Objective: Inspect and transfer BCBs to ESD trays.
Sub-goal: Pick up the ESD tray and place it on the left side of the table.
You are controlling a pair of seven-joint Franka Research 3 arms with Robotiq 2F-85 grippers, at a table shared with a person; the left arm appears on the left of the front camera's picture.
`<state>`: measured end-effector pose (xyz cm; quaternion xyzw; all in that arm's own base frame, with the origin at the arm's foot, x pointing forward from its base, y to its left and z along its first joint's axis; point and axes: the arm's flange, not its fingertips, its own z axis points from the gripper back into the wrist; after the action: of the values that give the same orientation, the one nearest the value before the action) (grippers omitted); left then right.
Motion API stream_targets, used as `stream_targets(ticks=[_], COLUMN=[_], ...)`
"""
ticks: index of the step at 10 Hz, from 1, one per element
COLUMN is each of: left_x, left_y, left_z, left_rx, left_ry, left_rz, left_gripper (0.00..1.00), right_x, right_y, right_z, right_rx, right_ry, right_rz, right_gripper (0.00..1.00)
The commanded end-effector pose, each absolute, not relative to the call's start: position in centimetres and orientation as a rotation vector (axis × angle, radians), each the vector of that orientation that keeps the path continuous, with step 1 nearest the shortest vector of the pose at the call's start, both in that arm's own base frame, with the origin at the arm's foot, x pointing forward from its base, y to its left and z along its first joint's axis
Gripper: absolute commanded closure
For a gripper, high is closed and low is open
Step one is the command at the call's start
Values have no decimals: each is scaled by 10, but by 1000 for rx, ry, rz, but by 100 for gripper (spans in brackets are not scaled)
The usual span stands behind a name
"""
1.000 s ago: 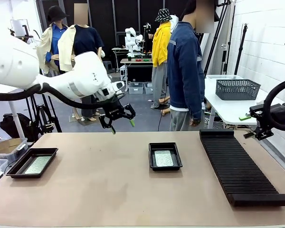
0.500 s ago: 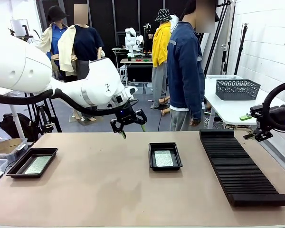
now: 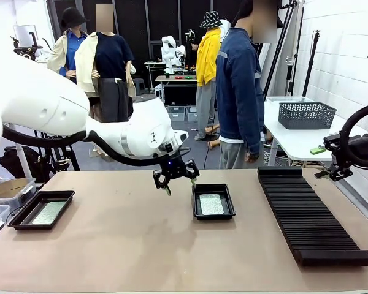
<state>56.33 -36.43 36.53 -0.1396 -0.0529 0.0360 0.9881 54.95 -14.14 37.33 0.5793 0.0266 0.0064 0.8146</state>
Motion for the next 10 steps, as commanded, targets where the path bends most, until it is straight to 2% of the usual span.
stream_targets(ticks=[1,7,10], left_x=[571,579,586], left_y=[-380,-403,-410], left_z=[367,338,328], left_rx=[-269,-251,-252], left_ry=[-95,-3,-14], left_rz=[69,17,5], left_gripper=[0,0,0], right_x=[546,546,546], right_y=[-139,-139,-139], right_z=[373,373,373], right_rx=[1231,1231,1231], right_ry=[37,37,37], right_rz=[24,24,24], right_gripper=[0,0,0])
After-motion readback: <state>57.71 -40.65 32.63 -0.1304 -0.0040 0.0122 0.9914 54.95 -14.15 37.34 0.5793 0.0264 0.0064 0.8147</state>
